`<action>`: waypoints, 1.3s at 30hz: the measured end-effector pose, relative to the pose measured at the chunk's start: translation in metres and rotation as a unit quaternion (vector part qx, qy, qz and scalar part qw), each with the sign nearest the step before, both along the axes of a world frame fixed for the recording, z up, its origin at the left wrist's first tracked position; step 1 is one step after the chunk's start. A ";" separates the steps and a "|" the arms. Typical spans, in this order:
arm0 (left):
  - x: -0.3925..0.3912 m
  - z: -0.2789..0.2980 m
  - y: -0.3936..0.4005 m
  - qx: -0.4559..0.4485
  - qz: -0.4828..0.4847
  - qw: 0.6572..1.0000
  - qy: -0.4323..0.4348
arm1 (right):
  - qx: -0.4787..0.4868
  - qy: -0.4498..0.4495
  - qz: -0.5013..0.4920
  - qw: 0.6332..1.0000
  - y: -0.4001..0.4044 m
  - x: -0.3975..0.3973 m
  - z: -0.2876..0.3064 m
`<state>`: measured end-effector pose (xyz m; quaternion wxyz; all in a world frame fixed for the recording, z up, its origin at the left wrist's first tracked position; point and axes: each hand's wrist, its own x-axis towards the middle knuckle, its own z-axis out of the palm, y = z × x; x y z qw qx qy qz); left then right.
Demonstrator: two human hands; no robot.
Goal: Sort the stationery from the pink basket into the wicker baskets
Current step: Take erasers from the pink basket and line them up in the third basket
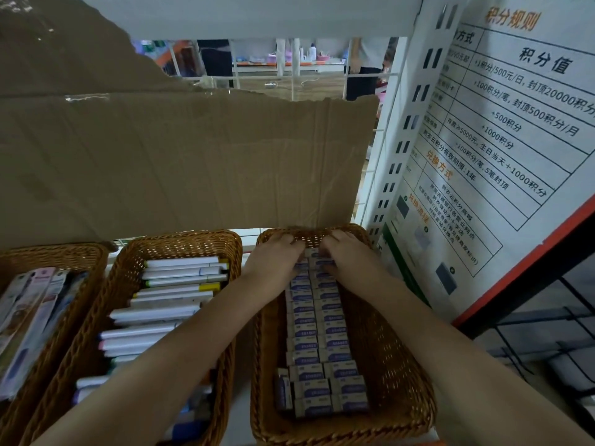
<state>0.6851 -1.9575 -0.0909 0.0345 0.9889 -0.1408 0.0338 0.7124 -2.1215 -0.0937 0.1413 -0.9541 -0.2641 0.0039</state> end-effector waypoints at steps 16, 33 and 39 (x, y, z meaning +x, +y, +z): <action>-0.097 0.027 0.000 -0.059 0.000 0.990 -0.126 | 0.033 0.018 0.055 0.998 -0.014 -0.057 0.020; -0.195 -0.020 -0.032 -0.106 -0.137 0.976 -0.134 | 0.010 0.160 0.181 0.970 0.011 -0.112 0.005; -0.197 -0.025 -0.033 -0.100 -0.134 0.974 -0.152 | -0.017 0.176 0.188 0.966 0.018 -0.113 0.000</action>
